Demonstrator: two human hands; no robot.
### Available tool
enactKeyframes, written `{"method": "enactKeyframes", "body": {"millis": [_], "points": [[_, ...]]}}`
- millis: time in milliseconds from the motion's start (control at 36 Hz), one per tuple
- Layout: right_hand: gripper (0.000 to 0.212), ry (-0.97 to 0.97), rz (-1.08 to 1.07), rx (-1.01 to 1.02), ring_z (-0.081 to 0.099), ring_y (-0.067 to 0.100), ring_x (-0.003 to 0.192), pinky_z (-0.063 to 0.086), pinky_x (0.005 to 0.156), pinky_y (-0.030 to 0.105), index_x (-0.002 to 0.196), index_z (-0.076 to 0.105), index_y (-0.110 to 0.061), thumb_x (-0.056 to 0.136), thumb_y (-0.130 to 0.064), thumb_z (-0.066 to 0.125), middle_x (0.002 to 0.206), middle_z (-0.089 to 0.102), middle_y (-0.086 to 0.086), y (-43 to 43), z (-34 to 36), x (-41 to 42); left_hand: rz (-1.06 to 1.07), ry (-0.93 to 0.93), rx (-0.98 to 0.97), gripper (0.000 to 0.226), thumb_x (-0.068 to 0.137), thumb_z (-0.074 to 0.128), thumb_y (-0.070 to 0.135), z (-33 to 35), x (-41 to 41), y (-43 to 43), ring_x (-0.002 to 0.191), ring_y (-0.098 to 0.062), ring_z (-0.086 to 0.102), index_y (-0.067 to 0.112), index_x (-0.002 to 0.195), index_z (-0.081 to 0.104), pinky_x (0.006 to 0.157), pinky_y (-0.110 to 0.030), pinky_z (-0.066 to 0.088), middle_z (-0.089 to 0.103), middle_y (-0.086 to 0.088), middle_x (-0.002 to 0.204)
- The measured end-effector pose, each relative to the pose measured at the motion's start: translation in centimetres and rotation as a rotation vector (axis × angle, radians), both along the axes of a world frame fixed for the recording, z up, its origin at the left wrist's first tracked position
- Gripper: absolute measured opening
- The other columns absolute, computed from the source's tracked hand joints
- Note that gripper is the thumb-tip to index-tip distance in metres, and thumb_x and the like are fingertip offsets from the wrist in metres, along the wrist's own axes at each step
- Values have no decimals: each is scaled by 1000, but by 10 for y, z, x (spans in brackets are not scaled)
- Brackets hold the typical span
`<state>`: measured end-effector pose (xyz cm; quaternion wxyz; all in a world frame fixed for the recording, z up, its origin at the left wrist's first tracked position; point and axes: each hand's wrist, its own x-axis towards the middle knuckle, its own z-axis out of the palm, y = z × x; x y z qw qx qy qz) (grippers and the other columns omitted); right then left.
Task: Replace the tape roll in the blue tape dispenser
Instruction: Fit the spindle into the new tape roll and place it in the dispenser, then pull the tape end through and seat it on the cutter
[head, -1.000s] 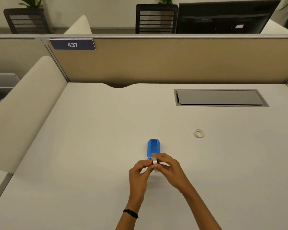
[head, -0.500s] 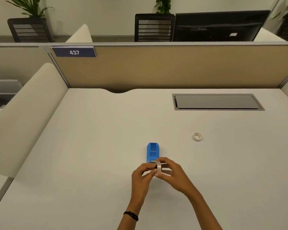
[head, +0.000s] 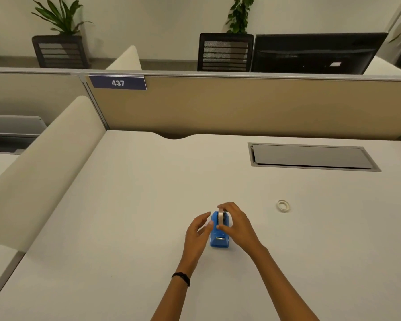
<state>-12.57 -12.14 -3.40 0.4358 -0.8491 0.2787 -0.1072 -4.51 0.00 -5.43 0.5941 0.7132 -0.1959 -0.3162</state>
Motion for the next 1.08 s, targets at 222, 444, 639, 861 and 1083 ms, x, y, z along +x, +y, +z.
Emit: {"method": "enactKeyframes", "body": {"millis": [222, 444, 639, 861, 1083], "points": [[34, -20, 29, -106, 56, 7, 101, 47, 85, 14, 116, 54, -20, 84, -17, 66, 117, 56, -6, 3, -15, -1, -178, 65, 41, 52, 89, 57, 34, -15, 3, -14, 125, -5, 42, 29, 138, 39, 104, -24, 36, 44, 12, 137], [33, -63, 28, -143, 54, 1, 105, 41, 86, 2, 121, 53, -22, 89, -21, 60, 121, 55, -10, 8, -23, -4, -45, 131, -15, 48, 86, 59, 35, -25, -4, -21, 123, -11, 50, 28, 132, 46, 100, -25, 45, 52, 5, 135], [37, -79, 23, -122, 52, 0, 107, 32, 89, -8, 124, 54, -18, 87, -16, 62, 118, 51, -17, 9, -28, -6, 6, 118, -26, 44, 87, 60, 34, -25, -7, -24, 110, -1, 51, 30, 129, 48, 77, -1, 46, 53, 12, 125], [38, -100, -27, -38, 52, -3, 106, 33, 87, -8, 125, 55, -17, 88, -13, 62, 119, 52, -21, 4, -30, -7, 41, 112, -23, 48, 86, 60, 34, -28, -10, -26, 110, -2, 52, 27, 132, 46, 84, -8, 45, 53, 11, 127], [41, -53, -1, -85, 55, 10, 115, 39, 98, 15, 128, 53, -15, 88, -19, 62, 129, 58, -1, 2, -27, -4, 36, 114, -39, 47, 88, 58, 33, -32, -9, -25, 117, -7, 51, 27, 132, 46, 82, -6, 47, 53, 8, 130]]}}
